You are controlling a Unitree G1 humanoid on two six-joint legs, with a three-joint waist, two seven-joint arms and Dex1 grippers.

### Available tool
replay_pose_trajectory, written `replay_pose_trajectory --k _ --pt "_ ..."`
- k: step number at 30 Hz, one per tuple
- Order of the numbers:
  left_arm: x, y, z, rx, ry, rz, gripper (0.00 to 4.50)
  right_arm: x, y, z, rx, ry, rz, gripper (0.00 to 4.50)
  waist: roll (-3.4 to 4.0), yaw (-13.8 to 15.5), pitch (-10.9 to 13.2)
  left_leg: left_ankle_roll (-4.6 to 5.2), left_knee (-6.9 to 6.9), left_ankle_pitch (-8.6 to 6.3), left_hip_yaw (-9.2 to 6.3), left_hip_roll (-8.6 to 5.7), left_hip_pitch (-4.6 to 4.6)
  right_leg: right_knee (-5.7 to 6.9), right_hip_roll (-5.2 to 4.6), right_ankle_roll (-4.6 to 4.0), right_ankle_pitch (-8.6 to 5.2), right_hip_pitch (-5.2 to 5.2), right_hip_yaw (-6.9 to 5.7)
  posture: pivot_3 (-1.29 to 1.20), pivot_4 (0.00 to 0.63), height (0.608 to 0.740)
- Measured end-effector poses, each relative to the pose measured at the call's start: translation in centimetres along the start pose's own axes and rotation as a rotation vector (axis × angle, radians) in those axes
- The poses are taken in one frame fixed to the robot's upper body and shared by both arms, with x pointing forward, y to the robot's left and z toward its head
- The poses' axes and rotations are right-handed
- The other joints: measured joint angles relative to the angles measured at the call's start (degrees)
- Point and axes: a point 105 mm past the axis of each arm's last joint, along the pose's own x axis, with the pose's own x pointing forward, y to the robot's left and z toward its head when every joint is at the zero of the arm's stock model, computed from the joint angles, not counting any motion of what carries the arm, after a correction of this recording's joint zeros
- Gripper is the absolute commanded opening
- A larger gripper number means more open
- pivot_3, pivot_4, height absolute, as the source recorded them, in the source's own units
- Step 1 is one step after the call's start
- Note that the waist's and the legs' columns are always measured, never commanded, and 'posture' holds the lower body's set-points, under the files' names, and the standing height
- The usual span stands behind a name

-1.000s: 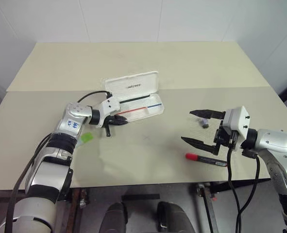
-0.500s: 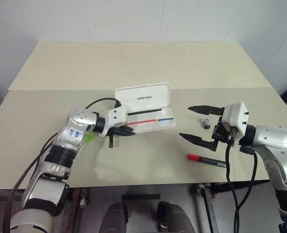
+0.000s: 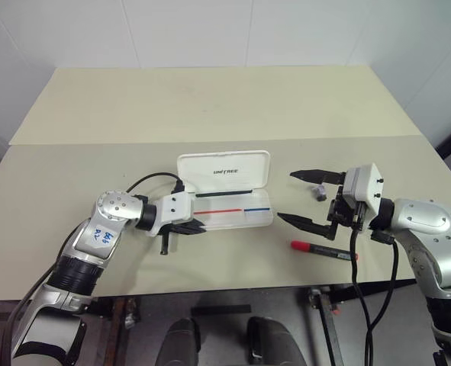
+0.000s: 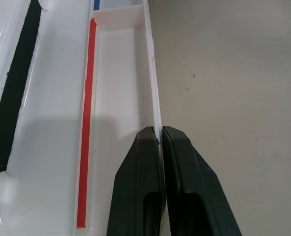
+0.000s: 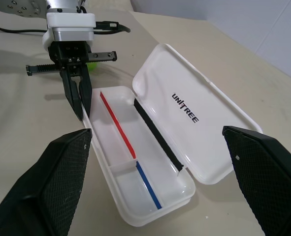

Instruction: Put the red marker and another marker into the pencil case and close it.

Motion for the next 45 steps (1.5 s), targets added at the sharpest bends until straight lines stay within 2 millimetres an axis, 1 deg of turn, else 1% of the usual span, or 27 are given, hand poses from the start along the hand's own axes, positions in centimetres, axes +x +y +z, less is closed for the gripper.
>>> replay_pose_trajectory --k 4,6,8,9,15,16,17,18,22,26,28,32,35,38,40,42,44,45 --pt "0.7 0.2 0.3 -0.015 -0.025 0.018 0.01 0.3 0.3 -0.1 0.005 -0.003 0.013 4.5 0.0 0.71 0.0 0.02 0.05 0.0 -0.03 -0.07 -0.01 0.0 -0.07 0.05 0.03 0.02 -0.01 0.0 0.15 0.74" --pt "1.0 0.2 0.5 -0.021 -0.035 0.021 0.58 0.5 0.4 -0.2 0.006 -0.001 0.021 4.5 0.0 0.73 0.0 0.12 0.07 -0.03 -0.03 -0.16 -0.02 -0.03 -0.16 0.12 0.07 0.06 0.02 0.0 0.15 0.74" --pt "1.9 -0.2 0.7 -0.023 -0.05 -0.001 1.13 0.7 0.5 -0.2 0.007 -0.002 0.028 4.5 0.0 0.62 0.0 0.18 0.08 -0.06 -0.01 -0.2 -0.03 -0.08 -0.2 0.16 0.09 0.06 0.05 0.0 0.15 0.74" --pt "2.2 -0.4 0.9 -0.021 -0.057 -0.011 1.48 0.7 0.5 -0.1 0.006 -0.003 0.028 4.5 0.0 0.51 0.0 0.21 0.08 -0.08 0.02 -0.2 -0.04 -0.09 -0.2 0.16 0.09 0.06 0.08 0.0 0.15 0.74" --pt "2.1 -0.7 0.8 -0.019 -0.062 -0.039 3.62 0.7 0.5 -0.1 0.005 -0.004 0.028 4.5 0.0 0.26 0.0 0.21 0.02 -0.1 0.06 -0.12 -0.03 -0.1 -0.1 0.14 0.08 0.01 0.08 0.0 0.15 0.74" --pt "2.0 -0.8 0.7 -0.018 -0.062 -0.04 3.91 0.7 0.5 -0.1 0.006 -0.004 0.028 4.5 0.0 0.26 0.0 0.21 0.02 -0.1 0.06 -0.12 -0.03 -0.1 -0.1 0.14 0.08 0.01 0.08 0.0 0.15 0.74" --pt "1.9 -0.8 0.7 -0.015 -0.063 -0.04 4.31 0.7 0.5 -0.1 0.006 -0.003 0.029 4.5 0.0 0.29 0.0 0.21 0.03 -0.1 0.06 -0.12 -0.03 -0.09 -0.1 0.14 0.08 0.01 0.08 0.0 0.15 0.74" --pt "1.9 -0.8 0.7 -0.01 -0.066 -0.041 4.48 0.7 0.5 -0.1 0.007 -0.003 0.029 4.5 0.0 0.3 0.0 0.22 0.05 -0.11 0.06 -0.12 -0.03 -0.08 -0.11 0.14 0.08 0.01 0.08 0.0 0.15 0.74" --pt "1.7 -1.3 0.8 -0.016 -0.104 -0.033 4.48 0.8 0.5 -0.1 0.019 -0.002 0.031 4.5 0.0 0.29 0.0 0.22 0.05 -0.11 0.09 -0.12 -0.02 -0.08 -0.15 0.15 0.08 0.01 0.12 0.0 0.15 0.74" --pt "1.1 -2.7 2.1 -0.011 -0.207 -0.047 4.48 0.7 0.9 -0.6 0.068 0.007 0.035 4.5 0.0 0.28 0.0 0.24 0.02 -0.15 0.13 -0.06 -0.03 -0.13 -0.15 0.14 0.08 0.01 0.14 0.0 0.15 0.74" --pt "0.9 -3.1 2.7 -0.009 -0.236 -0.041 4.48 0.7 1.3 -0.8 0.092 0.009 0.04 4.5 0.0 0.33 0.0 0.24 0.02 -0.15 0.13 -0.06 -0.03 -0.13 -0.14 0.13 0.07 0.01 0.14 0.0 0.15 0.74" --pt "0.2 -4.6 2.7 -0.049 -0.303 0.001 4.48 0.3 2.2 -1.6 0.165 0.025 0.033 4.5 0.0 0.28 0.0 0.24 0.03 -0.18 0.16 0.18 -0.01 -0.15 -0.17 0.13 0.07 0.01 0.2 0.0 0.15 0.74" --pt "-0.4 -5.2 3.2 -0.064 -0.361 0.039 4.48 -0.2 2.1 -1.6 0.203 0.027 -0.013 4.5 0.0 0.3 0.0 0.24 0.05 -0.18 0.19 0.26 0.0 -0.14 -0.15 0.1 0.08 0.0 0.2 0.0 0.15 0.74" --pt "-1.4 -5.6 4.5 -0.08 -0.463 0.097 4.48 -1.0 1.2 -1.4 0.221 0.044 -0.127 4.5 0.0 0.42 0.0 0.21 0.04 -0.2 0.17 0.32 0.01 -0.18 -0.16 0.05 0.09 0.01 0.21 0.0 0.15 0.74" --pt "-2.1 -5.8 5.2 -0.091 -0.506 0.119 4.48 -1.8 1.2 -1.6 0.247 0.074 -0.172 4.5 0.01 0.46 0.0 0.19 0.02 -0.21 0.19 0.33 0.01 -0.21 -0.15 0.04 0.08 0.01 0.21 0.0 0.15 0.74" --pt "-2.8 -5.9 5.6 -0.098 -0.525 0.128 4.48 -2.8 2.0 -2.3 0.271 0.132 -0.165 4.5 0.01 0.55 0.0 0.19 -0.01 -0.22 0.2 0.33 -0.01 -0.27 -0.14 -0.06 0.03 0.01 0.19 0.0 0.15 0.74" --pt "-3.7 -5.8 5.5 -0.105 -0.517 0.137 4.48 -3.9 3.1 -3.2 0.289 0.203 -0.124 4.5 0.01 0.47 0.0 0.19 0.0 -0.28 0.25 0.33 0.0 -0.31 -0.09 -0.16 -0.03 0.01 0.21 0.0 0.15 0.74" --pt "-4.0 -5.8 5.5 -0.108 -0.517 0.142 4.48 -4.4 3.5 -3.6 0.293 0.233 -0.103 4.5 0.01 0.46 0.0 0.2 -0.01 -0.28 0.27 0.32 0.0 -0.33 -0.09 -0.35 -0.14 0.02 0.22 0.0 0.15 0.74"
